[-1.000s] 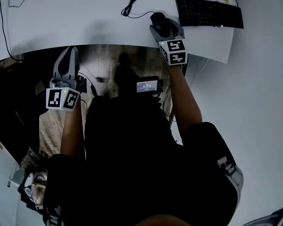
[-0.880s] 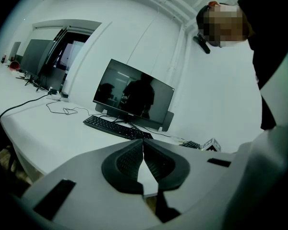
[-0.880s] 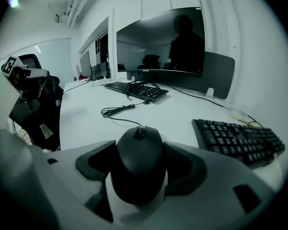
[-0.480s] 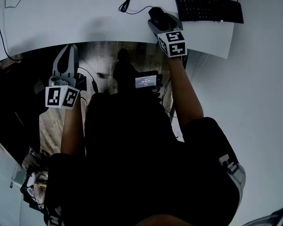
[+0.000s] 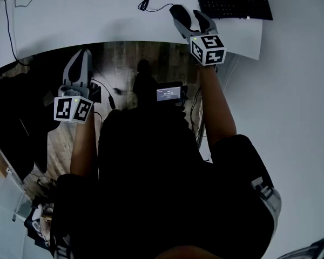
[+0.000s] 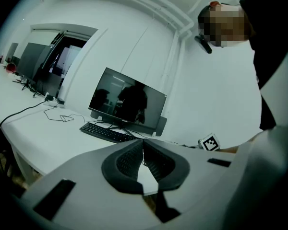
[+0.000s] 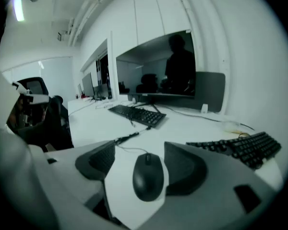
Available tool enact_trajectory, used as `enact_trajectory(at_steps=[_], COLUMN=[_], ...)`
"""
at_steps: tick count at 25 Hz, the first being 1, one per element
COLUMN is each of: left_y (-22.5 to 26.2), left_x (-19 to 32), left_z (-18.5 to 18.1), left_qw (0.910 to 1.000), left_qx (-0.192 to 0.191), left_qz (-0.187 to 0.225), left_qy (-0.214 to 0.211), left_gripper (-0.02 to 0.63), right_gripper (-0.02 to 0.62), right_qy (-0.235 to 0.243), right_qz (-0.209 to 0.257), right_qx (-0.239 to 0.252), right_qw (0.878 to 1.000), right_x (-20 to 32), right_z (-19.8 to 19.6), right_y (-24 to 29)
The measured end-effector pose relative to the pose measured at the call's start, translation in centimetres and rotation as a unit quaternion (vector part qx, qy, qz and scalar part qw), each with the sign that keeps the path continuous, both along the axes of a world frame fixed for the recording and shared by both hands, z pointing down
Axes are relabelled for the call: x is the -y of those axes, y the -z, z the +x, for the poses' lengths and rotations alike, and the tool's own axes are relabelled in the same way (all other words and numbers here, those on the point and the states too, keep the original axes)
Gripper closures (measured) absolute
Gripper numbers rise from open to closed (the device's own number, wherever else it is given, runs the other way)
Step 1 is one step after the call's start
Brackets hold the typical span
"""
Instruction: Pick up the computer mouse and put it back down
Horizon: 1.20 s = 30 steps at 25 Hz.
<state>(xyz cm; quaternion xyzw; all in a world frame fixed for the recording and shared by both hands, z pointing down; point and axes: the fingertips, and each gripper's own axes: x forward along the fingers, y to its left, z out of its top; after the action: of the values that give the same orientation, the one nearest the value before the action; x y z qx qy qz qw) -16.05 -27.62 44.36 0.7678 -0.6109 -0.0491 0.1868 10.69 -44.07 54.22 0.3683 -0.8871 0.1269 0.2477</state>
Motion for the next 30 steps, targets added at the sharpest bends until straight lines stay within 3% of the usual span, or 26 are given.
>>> enact_trajectory(at_steps=[5,9,12,15,22,30], left_y=[3.2,6.1,7.9,8.9,9.7,8.6], left_x=[-2.7,-6.1,-9.5,-13.3,-22.3,-34.1], left_z=[0.0,-0.1,-0.5,-0.6,-0.9,-1.0], left_qw=[0.9991,0.9969,0.9947,0.9925,0.9882,0.9872], left_qx=[0.005,0.006,0.006,0.003,-0.005,0.011], left_qz=[0.039,0.072,0.094,0.111,0.137,0.129], left_qy=[-0.015,-0.032,-0.043,-0.05,-0.067,-0.093], left_gripper=[0.611,0.611,0.611,0.611,0.611,0.611], right_gripper=[0.305,0.433,0.511,0.592,0.592,0.592], right_qy=[0.003,-0.002,-0.01,-0.009,0.005,-0.033], right_qz=[0.09,0.189,0.225,0.244,0.272,0.266], right_qx=[0.115,0.143,0.155,0.167,0.14,0.137], right_qw=[0.989,0.972,0.962,0.955,0.952,0.954], right_x=[-4.4,-10.0,-14.8,-20.3,-32.6,-46.3], right_z=[-1.2,-1.2,-1.2,-1.2,-2.4,-2.6], right_y=[9.9,17.0,20.7,23.2,24.0,21.3])
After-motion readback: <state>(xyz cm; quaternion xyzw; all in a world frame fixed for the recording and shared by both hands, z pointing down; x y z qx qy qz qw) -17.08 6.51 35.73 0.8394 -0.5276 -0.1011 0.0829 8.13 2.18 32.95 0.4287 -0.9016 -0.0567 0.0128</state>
